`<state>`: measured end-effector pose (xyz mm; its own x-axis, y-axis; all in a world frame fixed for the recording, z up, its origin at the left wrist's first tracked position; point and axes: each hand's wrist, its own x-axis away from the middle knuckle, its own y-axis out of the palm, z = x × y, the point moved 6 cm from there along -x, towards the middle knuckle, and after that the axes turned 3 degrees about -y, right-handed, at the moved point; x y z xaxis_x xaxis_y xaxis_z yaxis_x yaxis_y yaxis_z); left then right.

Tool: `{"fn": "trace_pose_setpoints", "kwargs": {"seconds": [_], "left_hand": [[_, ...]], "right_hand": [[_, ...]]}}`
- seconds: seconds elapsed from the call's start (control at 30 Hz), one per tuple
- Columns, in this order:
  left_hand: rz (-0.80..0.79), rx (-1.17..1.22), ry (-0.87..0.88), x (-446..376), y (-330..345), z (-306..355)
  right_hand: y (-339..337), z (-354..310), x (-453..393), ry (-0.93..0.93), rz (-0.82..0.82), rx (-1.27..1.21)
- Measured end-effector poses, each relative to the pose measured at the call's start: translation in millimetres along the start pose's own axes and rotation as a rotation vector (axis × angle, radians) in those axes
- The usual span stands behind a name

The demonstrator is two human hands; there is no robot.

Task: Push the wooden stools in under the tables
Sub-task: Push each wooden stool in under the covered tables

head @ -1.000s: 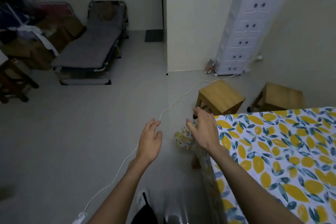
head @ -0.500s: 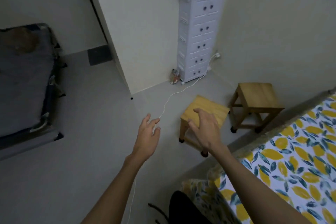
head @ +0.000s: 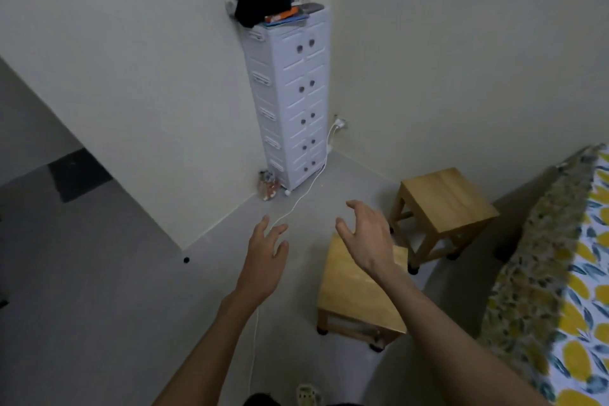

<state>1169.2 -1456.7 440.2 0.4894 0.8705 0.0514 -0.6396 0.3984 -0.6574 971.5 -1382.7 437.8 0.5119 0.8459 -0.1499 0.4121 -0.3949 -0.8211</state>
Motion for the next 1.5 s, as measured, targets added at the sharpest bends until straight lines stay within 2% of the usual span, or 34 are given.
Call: {"fn": "trace_pose_setpoints", "kwargs": {"seconds": [0.2,0.47,0.7,0.93,1.13,1.27,1.5], "left_hand": [[-0.147,-0.012,0.066,-129.2,10.3,-9.7],[-0.449,-0.044,0.283,-320.1,35.3,-10.3],[-0.693,-0.135,0.44,-451.3,67.3,31.4],[-0.924,-0.162,0.625,-547.3,161.1,99.3],[-1.058,-0.179,0.74,-613.9,240.4,157.5],[-1.127,-0.206,0.756,-649.0,279.3,183.3],[-1.398,-0.345,0.914,-695.4,393.5,215.2]], "right_hand": [[29.0,14.8,-93.1,0.128,0.032,0.029],[61.2,46.6,-214.0,0.411,0.111,0.095],[52.8,69.5,-289.5,0.66,0.221,0.134],[30.4,139.5,-349.3,0.84,0.35,0.139],[10.0,218.9,-398.7,1.022,0.329,0.136],[-1.0,256.7,-423.2,1.109,0.317,0.136],[15.8,329.0,-431.6,1.375,0.375,0.075]]}}
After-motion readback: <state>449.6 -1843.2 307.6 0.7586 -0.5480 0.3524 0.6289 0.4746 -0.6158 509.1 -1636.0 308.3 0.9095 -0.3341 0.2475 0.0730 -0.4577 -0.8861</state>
